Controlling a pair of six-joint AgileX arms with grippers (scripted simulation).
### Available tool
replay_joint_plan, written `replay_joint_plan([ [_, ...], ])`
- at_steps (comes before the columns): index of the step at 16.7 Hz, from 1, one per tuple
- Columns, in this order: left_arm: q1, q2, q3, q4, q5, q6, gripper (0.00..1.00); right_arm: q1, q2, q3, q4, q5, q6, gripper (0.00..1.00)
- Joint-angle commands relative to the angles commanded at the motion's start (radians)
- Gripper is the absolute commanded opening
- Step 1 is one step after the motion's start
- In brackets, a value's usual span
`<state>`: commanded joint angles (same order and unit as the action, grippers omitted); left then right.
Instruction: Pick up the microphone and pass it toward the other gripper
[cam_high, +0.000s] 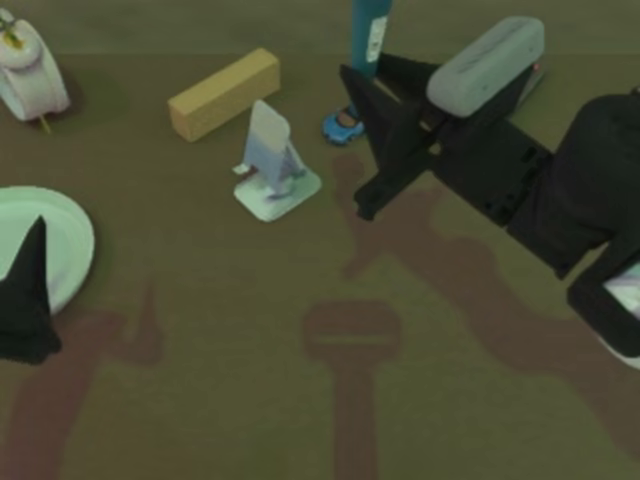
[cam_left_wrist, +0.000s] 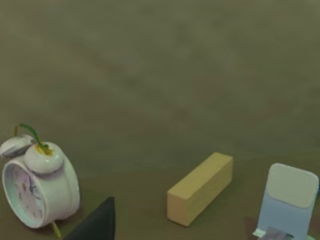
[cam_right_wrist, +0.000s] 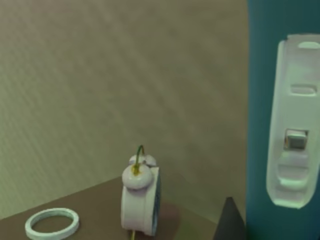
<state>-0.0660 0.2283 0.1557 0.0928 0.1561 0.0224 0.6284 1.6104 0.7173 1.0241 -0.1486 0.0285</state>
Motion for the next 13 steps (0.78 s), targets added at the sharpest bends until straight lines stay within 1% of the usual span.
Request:
replay_joint_plan([
  [9,-0.167,0.702,0.398,0.233,0.403,0.056,1.00,0.000,0.000,0.000,0.000,0.000,0.000,0.00],
  [11,-0.199,0.822,0.472,0.277,0.478,0.067,1.00,0.000,0.000,0.000,0.000,0.000,0.000,0.00],
  [13,-0.224,0.920,0.533,0.314,0.538,0.076,1.00,0.000,0.000,0.000,0.000,0.000,0.000,0.00],
])
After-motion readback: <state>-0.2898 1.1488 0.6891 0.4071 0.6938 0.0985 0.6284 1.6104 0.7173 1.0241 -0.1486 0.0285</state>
